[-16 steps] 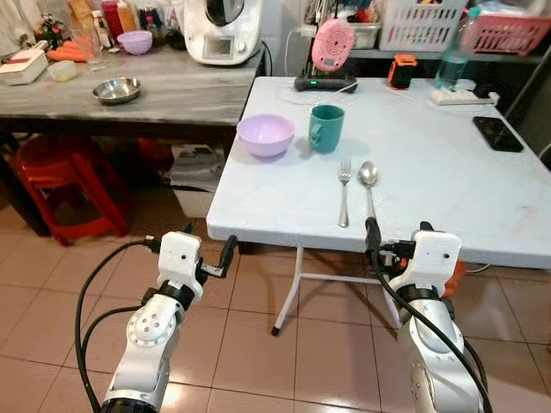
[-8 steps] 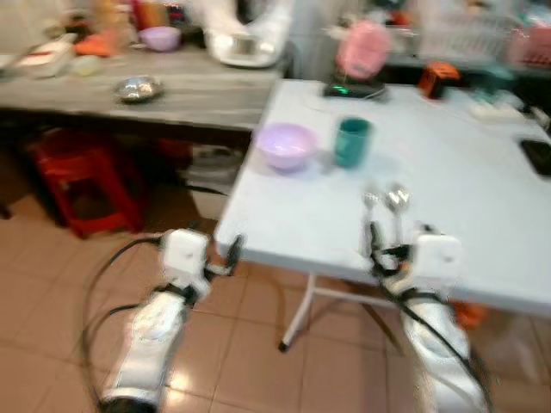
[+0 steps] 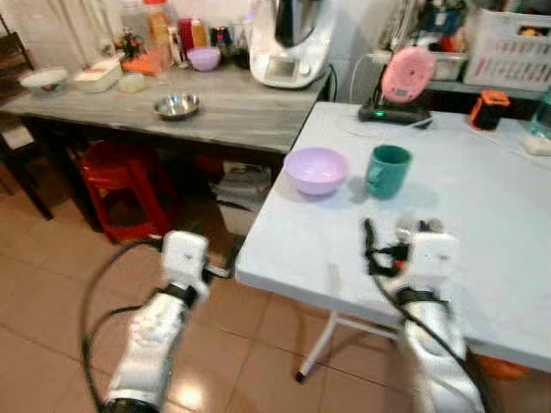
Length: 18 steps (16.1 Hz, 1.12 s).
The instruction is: Setting the table
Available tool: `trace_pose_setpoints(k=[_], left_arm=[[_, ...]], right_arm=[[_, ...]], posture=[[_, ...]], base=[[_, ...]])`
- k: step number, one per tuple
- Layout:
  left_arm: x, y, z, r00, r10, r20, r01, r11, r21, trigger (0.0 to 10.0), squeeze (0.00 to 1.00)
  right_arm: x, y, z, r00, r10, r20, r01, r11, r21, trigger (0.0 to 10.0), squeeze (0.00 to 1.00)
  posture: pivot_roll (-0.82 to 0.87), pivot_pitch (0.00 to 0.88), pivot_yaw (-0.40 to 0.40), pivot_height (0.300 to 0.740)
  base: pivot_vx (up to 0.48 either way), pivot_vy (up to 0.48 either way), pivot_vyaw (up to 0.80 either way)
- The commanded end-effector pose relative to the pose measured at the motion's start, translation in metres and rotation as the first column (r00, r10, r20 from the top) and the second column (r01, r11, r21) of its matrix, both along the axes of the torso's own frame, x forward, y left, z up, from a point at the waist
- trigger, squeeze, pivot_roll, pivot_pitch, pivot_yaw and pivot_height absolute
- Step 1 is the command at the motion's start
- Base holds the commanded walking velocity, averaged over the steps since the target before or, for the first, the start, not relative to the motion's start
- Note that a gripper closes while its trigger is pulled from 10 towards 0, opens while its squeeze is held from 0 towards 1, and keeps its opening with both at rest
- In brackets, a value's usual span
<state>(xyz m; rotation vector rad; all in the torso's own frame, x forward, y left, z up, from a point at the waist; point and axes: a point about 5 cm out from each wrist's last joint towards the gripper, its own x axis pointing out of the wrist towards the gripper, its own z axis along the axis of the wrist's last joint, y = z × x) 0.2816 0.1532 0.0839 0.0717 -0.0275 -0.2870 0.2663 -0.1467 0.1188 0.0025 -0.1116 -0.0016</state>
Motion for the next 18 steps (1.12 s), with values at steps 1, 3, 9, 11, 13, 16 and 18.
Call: trace_pose_setpoints(k=[1,3,9,11,13,16,18], left_arm=[[0.002,-0.004,0.004,1.0,-0.014,0.013,0.014,1.0,-0.001,10.0,0.0],[0.002,-0.005,0.003,1.0,-0.013,0.01,0.013,1.0,-0.005,10.0,0.0],[-0.003,-0.01,0.001,0.999,-0.034,0.015,0.035,0.999,-0.018,10.0,0.0],[-0.007,-0.012,-0.001,0.998,-0.064,0.014,0.064,0.998,-0.019,10.0,0.0],[-0.014,-0.014,-0.004,0.991,-0.132,0.006,0.132,0.991,-0.006,10.0,0.0],[-0.023,-0.013,-0.006,0.98,-0.198,-0.01,0.198,0.98,-0.025,10.0,0.0],[-0.03,-0.013,-0.01,0.965,-0.26,-0.033,0.259,0.965,-0.037,10.0,0.0]], right_arm=[[0.001,-0.006,0.003,1.0,-0.013,0.011,0.013,1.0,-0.011,10.0,0.0],[0.001,-0.005,0.005,1.0,0.004,0.018,-0.004,1.0,-0.03,10.0,0.0],[0.002,-0.004,0.004,1.0,0.021,0.006,-0.021,0.999,-0.031,10.0,0.0],[0.002,-0.001,0.004,0.999,0.043,-0.002,-0.043,0.998,-0.047,10.0,0.0],[0.003,-0.001,0.006,0.997,0.075,-0.015,-0.076,0.996,-0.054,10.0,0.0],[0.006,-0.006,0.008,0.996,0.088,-0.031,-0.09,0.993,-0.083,10.0,0.0],[0.01,-0.011,0.006,0.99,0.116,-0.082,-0.127,0.982,-0.143,10.0,0.0]], posture=[[0.0,0.0,0.032,0.74],[0.0,0.0,0.026,0.74],[0.0,0.0,0.014,0.74],[-0.01,0.0,0.011,0.74],[-0.01,0.0,0.006,0.74],[-0.02,0.0,0.004,0.74],[-0.02,0.0,0.002,0.74]], base=[[0.322,0.0,0.0],[0.315,0.0,0.0],[0.148,0.0,0.0],[0.0,0.0,0.0],[0.0,0.0,0.0],[0.0,0.0,0.0],[0.0,0.0,0.0]])
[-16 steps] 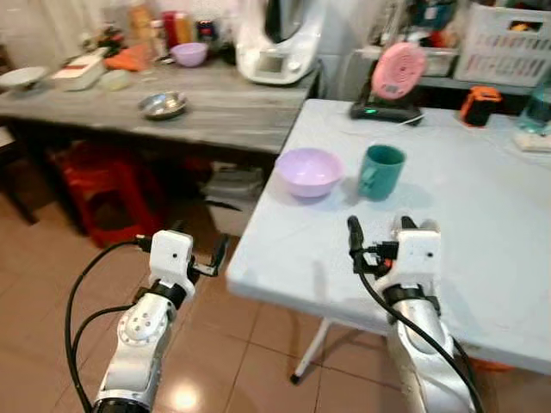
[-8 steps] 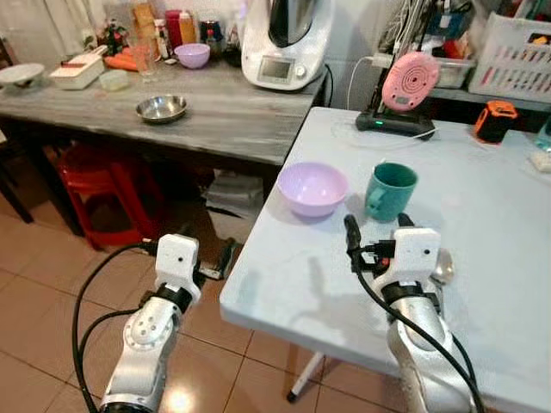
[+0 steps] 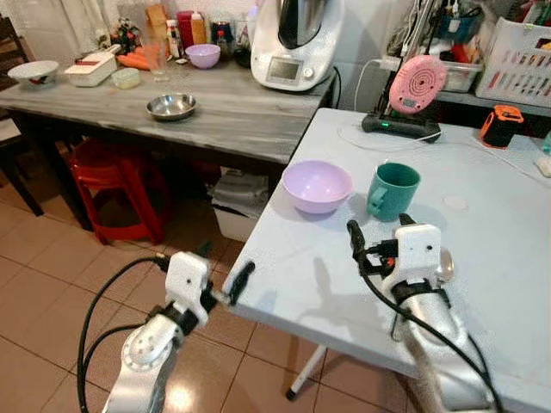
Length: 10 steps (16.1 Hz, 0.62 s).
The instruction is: Setting the table
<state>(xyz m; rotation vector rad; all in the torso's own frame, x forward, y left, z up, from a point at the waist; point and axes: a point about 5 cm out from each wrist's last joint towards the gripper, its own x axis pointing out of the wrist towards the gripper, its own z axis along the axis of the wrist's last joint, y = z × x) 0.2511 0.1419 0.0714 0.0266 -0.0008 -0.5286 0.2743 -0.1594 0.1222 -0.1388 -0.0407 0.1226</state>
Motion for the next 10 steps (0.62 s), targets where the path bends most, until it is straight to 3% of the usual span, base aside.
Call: trace_pose_setpoints(k=[1,6,7,10], left_arm=[[-0.001,-0.003,0.002,0.999,-0.041,-0.005,0.041,0.999,-0.002,10.0,0.0],[-0.009,-0.008,0.004,0.992,-0.122,-0.014,0.122,0.992,-0.018,10.0,0.0],[-0.014,-0.009,0.004,0.99,-0.141,-0.017,0.14,0.99,-0.028,10.0,0.0],[-0.018,-0.012,0.004,0.989,-0.145,-0.02,0.145,0.989,-0.036,10.0,0.0]], right_arm=[[0.006,-0.001,0.002,1.0,0.022,-0.014,-0.022,1.0,-0.011,10.0,0.0],[0.035,0.007,0.01,0.97,0.225,-0.097,-0.235,0.966,-0.111,10.0,0.0],[0.045,0.01,0.01,0.945,0.29,-0.151,-0.314,0.935,-0.168,10.0,0.0],[0.062,0.011,0.018,0.912,0.361,-0.196,-0.403,0.879,-0.253,10.0,0.0]], posture=[[-0.02,0.0,0.002,0.74],[-0.02,0.004,0.005,0.74],[-0.02,0.014,0.0,0.74],[-0.01,0.022,-0.014,0.74]], base=[[0.0,0.0,0.0],[0.0,0.0,0.0],[0.0,0.0,0.0],[0.0,0.0,0.0]])
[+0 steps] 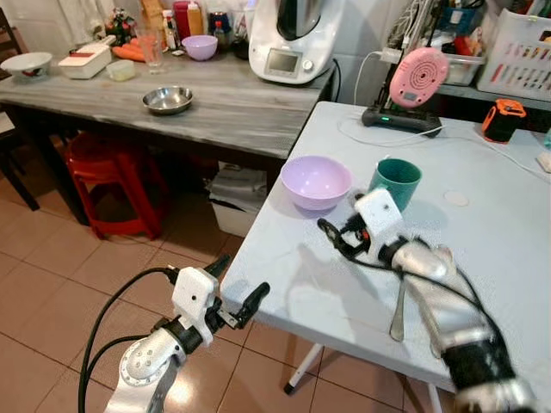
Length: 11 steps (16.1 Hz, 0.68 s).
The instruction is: Setting the table
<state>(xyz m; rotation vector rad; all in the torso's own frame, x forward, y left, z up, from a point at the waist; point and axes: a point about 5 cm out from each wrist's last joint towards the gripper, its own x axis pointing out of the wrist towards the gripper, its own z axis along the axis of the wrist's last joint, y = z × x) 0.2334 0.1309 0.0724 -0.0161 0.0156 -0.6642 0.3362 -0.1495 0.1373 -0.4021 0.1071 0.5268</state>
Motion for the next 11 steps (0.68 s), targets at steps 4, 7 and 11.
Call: trace_pose_setpoints(k=[4,7,11], left_arm=[[-0.003,-0.004,0.007,0.999,-0.04,0.022,0.041,0.999,-0.025,10.0,0.0],[-0.001,-0.005,0.008,0.999,-0.041,0.025,0.041,0.999,-0.019,10.0,0.0],[-0.003,-0.007,0.009,0.999,-0.045,0.023,0.046,0.999,-0.02,10.0,0.0]], right_arm=[[0.024,-0.002,0.019,0.993,0.115,0.027,-0.109,0.979,-0.173,10.0,0.0],[0.037,-0.001,0.026,0.986,0.168,0.008,-0.16,0.956,-0.244,10.0,0.0],[0.045,0.004,0.026,0.966,0.255,-0.034,-0.252,0.912,-0.323,10.0,0.0]], posture=[[0.0,0.026,-0.019,0.74],[0.0,0.035,-0.024,0.74],[0.01,0.043,-0.021,0.74]], base=[[0.0,0.0,0.0],[0.0,0.0,0.0],[0.0,0.0,0.0]])
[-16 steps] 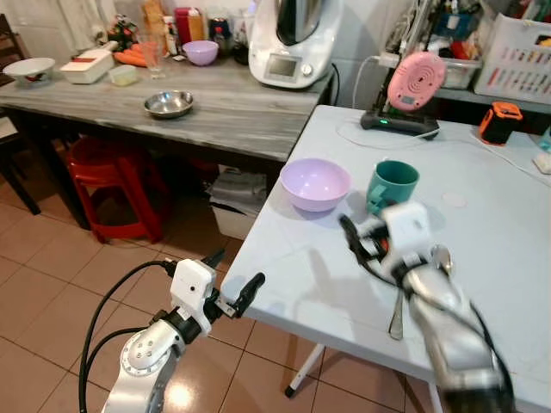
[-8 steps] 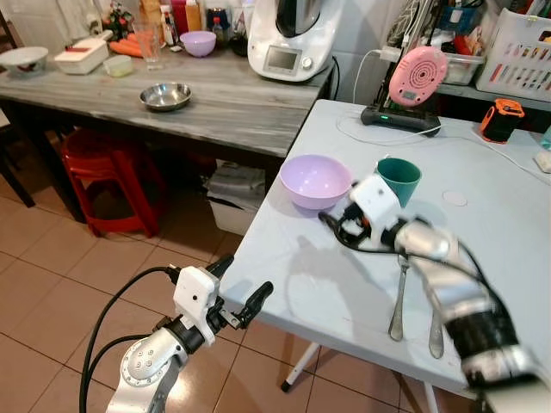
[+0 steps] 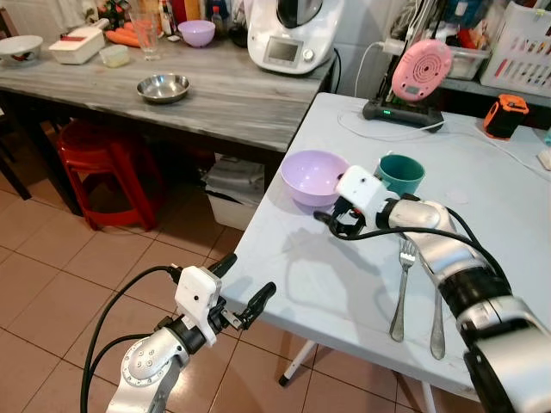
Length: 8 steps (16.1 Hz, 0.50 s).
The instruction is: Setting the table
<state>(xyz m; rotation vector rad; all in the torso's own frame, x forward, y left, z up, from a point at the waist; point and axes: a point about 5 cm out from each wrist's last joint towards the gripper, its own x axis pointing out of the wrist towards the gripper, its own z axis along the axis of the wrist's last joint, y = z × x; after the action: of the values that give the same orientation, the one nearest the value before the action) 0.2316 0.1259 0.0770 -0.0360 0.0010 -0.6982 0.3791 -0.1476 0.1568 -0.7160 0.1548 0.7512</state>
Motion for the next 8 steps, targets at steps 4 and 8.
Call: trace_pose_setpoints(k=[4,8], left_arm=[[0.0016,-0.0019,0.0066,1.0,-0.008,0.02,0.008,1.0,0.004,10.0,0.0],[0.0003,0.0,0.0066,1.0,0.006,0.02,-0.006,1.0,0.009,10.0,0.0]], right_arm=[[0.0085,0.001,0.0056,0.995,0.056,0.084,-0.042,0.986,-0.159,10.0,0.0],[0.0094,-0.0065,-0.0025,0.997,0.027,0.069,-0.011,0.976,-0.217,0.0,0.0]], posture=[[0.03,0.039,-0.022,0.74],[0.05,0.037,-0.025,0.74]], base=[[0.0,0.0,0.0],[0.0,0.0,0.0]])
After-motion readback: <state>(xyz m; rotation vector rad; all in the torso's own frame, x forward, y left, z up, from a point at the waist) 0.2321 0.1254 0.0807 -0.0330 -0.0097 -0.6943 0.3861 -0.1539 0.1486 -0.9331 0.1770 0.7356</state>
